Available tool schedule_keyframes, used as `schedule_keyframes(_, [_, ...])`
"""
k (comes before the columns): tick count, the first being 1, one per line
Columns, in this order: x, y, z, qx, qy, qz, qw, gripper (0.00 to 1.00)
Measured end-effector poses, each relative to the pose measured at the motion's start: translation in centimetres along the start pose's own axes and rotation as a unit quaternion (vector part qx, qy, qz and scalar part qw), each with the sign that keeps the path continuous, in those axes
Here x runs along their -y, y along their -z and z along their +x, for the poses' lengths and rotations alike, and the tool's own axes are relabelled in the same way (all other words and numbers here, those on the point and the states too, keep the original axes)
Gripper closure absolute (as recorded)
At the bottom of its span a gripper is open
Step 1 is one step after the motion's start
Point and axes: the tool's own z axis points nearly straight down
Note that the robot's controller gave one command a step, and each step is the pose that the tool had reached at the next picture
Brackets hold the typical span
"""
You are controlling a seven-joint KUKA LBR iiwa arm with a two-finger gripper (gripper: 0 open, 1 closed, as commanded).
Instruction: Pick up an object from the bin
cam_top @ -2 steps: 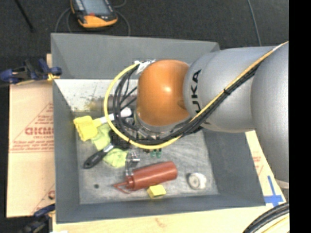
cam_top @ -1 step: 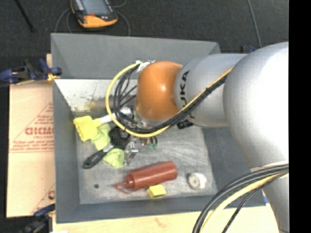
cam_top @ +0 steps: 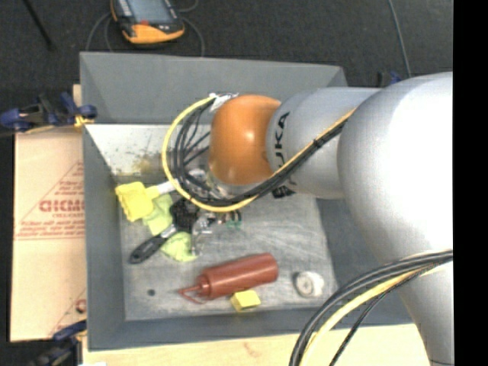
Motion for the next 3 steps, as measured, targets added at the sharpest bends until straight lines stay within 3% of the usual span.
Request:
schedule_keyframes(1, [0.0, 0.7, 0.5, -0.0019, 0.000, 0.000, 1.0000, 0.00])
schedule_keyframes(2, [-0.4, 1.2, -0.8, -0.0071, -0.002, 0.002, 1.0000, 1.00])
schedule_keyframes(3, [-0.4, 1.2, -0.8, -0.0071, -0.002, 0.002, 1.0000, 1.00])
